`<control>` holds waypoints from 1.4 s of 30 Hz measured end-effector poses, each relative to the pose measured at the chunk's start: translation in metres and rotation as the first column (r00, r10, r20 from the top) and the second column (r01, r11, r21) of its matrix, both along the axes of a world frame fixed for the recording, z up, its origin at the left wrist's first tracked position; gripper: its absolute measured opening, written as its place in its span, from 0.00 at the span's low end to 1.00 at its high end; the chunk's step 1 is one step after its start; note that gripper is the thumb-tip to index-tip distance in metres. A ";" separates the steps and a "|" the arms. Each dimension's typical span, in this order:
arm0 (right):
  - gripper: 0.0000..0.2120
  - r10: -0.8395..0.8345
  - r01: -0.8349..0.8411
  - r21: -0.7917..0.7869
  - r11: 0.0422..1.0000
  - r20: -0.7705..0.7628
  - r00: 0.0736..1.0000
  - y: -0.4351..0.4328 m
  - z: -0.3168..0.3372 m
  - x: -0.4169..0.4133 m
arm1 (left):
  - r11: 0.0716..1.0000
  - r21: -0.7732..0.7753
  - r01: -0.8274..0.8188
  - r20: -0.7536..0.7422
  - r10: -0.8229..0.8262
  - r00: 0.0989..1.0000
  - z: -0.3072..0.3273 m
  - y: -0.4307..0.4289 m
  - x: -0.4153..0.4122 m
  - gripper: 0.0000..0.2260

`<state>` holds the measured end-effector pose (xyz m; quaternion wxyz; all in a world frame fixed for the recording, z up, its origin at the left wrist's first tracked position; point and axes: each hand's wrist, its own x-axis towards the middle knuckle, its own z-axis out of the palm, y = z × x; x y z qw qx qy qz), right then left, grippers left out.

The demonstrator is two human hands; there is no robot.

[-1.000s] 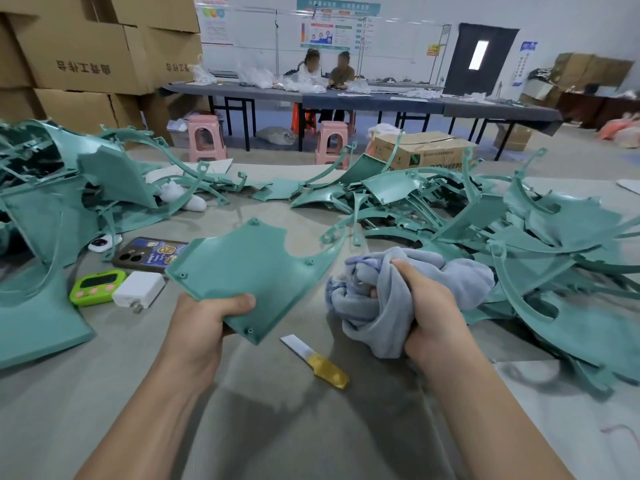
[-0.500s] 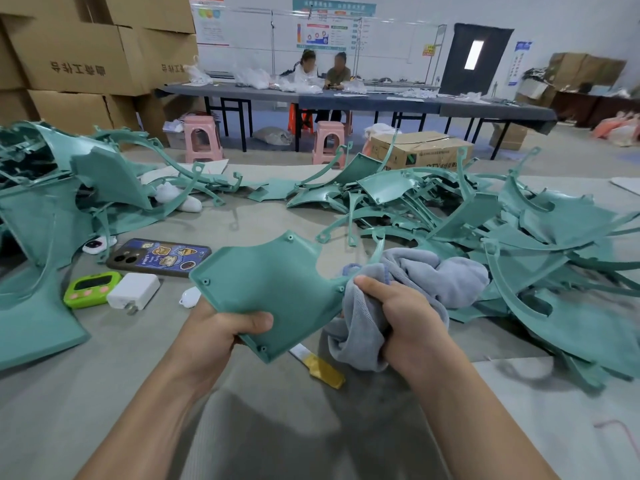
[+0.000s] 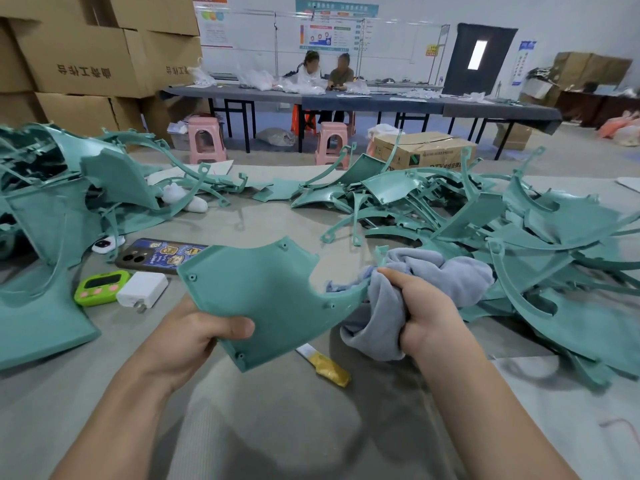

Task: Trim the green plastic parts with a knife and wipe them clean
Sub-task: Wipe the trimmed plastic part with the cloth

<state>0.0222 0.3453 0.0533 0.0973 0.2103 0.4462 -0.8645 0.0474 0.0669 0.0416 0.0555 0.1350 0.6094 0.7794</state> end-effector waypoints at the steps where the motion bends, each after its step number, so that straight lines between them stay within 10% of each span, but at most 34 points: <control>1: 0.06 0.000 0.000 0.015 1.000 -0.008 1.000 0.004 0.002 -0.002 | 1.000 0.004 0.013 0.015 -0.013 1.000 0.001 -0.004 0.001 0.28; 6: 0.07 -0.038 0.045 -0.088 0.995 0.073 0.997 0.013 0.010 -0.004 | 0.998 0.016 0.062 0.095 -0.064 0.993 -0.001 -0.020 -0.001 0.24; 21: 0.17 -0.155 0.196 0.356 0.914 -0.142 0.978 -0.013 -0.013 0.011 | 0.984 0.019 -0.177 0.037 0.176 0.984 -0.019 0.025 -0.008 0.25; 42: 0.05 -0.314 0.350 0.406 0.844 -0.154 0.937 -0.004 -0.004 0.009 | 0.957 0.151 -0.247 0.133 0.228 0.965 -0.011 0.025 -0.010 0.25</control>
